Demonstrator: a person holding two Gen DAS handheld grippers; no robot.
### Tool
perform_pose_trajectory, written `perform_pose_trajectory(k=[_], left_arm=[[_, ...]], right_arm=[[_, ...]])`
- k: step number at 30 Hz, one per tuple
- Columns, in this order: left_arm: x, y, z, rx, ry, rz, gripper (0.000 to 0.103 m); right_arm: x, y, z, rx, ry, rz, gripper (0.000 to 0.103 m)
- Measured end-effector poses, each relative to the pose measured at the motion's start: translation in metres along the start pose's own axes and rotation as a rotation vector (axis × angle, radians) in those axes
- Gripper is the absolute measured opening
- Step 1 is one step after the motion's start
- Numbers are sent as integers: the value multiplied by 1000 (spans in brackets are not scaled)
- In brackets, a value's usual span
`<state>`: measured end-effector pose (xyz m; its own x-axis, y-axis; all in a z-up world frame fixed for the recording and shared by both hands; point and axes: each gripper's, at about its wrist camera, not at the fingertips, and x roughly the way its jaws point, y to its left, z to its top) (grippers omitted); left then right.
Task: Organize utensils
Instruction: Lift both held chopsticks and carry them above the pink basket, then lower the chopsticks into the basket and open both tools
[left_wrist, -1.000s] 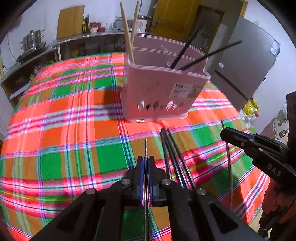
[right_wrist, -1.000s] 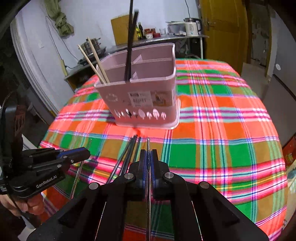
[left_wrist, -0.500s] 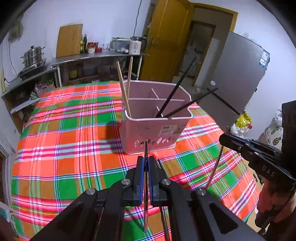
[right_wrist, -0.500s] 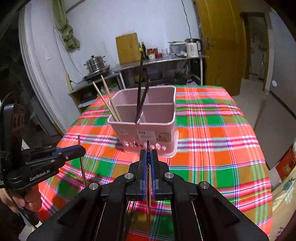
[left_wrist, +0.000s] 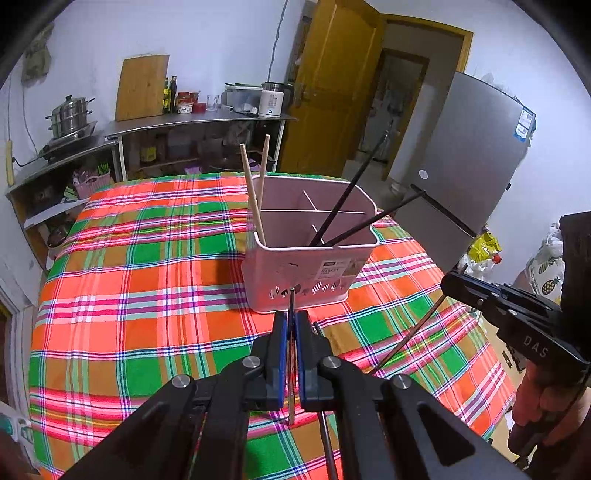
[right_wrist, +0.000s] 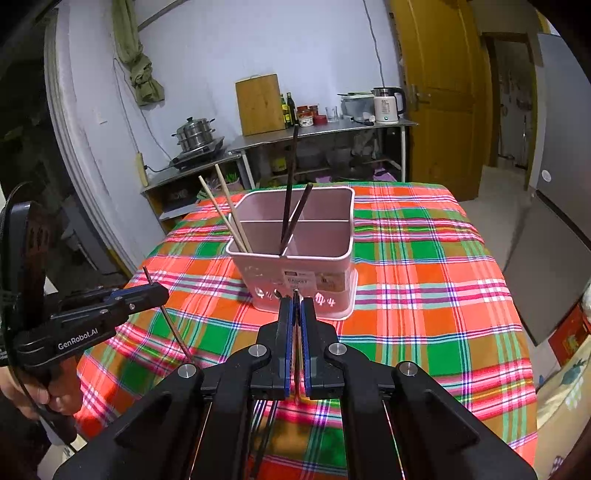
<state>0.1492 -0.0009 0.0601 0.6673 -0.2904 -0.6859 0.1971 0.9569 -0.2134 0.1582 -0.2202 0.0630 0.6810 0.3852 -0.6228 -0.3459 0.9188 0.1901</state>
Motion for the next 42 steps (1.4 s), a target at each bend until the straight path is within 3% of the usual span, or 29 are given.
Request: perform_pose_trajectory(k=[16,29,42], left_arm=[[-20,1,12,-7,-17,-5,4],[-35,4,72,-16,-114,-16,4],[-33,0,134,-7,-215,-14,4]], right_arm=[[-14,8,8,-14,-38,6,4],[-15,35,55,-55,-125,53,4],[-11,41,104,-70,-225,47,4]])
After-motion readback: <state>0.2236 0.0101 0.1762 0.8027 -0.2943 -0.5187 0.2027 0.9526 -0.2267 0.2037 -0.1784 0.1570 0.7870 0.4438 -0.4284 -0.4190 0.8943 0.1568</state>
